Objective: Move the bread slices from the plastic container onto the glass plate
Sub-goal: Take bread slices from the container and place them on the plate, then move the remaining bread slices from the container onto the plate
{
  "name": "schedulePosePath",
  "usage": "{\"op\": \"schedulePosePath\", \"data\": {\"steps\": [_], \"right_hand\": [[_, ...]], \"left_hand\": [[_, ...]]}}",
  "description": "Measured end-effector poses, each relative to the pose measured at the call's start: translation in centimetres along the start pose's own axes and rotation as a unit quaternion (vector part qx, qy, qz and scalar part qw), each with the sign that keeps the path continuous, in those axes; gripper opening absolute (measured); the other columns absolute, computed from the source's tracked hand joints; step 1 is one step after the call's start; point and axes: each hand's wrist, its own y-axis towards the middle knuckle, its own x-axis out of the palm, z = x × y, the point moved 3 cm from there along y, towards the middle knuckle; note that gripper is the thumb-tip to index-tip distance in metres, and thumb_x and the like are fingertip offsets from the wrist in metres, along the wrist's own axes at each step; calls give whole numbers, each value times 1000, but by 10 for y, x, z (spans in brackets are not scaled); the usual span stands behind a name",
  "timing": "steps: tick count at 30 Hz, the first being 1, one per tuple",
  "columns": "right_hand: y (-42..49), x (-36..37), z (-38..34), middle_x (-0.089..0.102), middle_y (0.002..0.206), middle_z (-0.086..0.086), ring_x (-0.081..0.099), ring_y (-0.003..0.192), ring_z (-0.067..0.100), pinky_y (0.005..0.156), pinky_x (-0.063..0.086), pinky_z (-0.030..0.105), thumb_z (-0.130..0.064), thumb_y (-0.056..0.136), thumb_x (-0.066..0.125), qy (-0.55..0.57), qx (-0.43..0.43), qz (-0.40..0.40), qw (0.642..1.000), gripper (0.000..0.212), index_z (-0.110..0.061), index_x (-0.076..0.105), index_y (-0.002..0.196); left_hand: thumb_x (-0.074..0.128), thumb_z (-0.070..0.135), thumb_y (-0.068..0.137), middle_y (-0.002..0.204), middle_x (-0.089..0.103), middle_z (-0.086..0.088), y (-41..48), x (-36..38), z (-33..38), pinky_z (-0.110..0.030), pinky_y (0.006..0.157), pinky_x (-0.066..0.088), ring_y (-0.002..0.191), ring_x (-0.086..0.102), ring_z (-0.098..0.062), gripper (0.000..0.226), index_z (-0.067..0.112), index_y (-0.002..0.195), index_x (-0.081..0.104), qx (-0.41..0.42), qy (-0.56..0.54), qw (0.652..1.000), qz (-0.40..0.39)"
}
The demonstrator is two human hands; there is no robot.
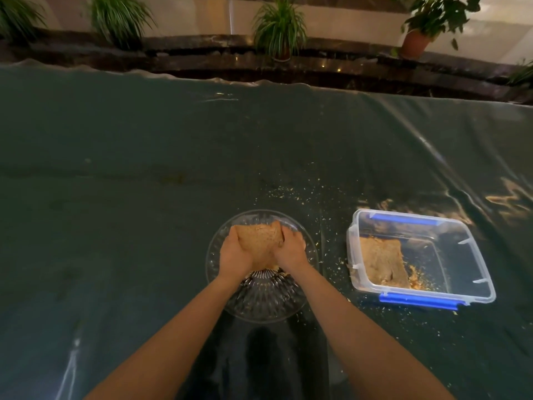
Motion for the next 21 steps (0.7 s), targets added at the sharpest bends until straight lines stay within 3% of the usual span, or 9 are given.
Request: {"op": "schedulePosePath", "data": {"steps": [3,5,9,14,17,21], "right_hand": [[-5,-12,0,35,136,19,32,128,39,107,36,51,-11,83,53,1,-1,-20,1000,59,-17,34,139],[-8,-27,-2,46,132,16,40,125,37,105,36,52,-18,83,58,-7,-20,-32,999,50,-17,45,131],[-15,-72,-3,53,133,9,52,116,24,101,40,37,-30,82,64,70,-17,-96,993,53,-13,48,129],[-25,-155,26,58,123,9,57,109,21,95,47,34,-20,87,58,196,-6,-92,976,39,-12,52,125],[-31,-200,56,62,116,11,61,101,23,91,49,35,-20,89,56,223,10,-58,973,29,-11,56,117],[-33,-241,103,62,118,16,61,108,31,92,48,38,-21,90,55,210,52,17,976,23,-10,58,110]], "left_hand": [[39,-1,85,148,34,-18,-1,-4,10,-46,112,31,137,30,-33,66,7,145,16,37,45,998,6],[39,0,85,153,24,-17,-4,-7,24,-44,116,22,141,19,-32,64,7,145,17,104,117,987,18],[40,8,88,145,39,-15,-14,1,61,-38,114,23,135,29,-29,53,7,140,32,206,166,964,8],[45,10,87,130,56,-12,-35,35,122,-28,100,37,116,54,-25,42,10,130,49,190,36,979,-70],[49,11,87,126,60,-13,-52,67,153,-38,102,44,111,58,-27,39,12,126,52,140,-51,980,-133],[48,11,86,130,57,-13,-72,120,186,-39,102,43,116,56,-29,40,10,126,52,132,-26,975,-176]]}}
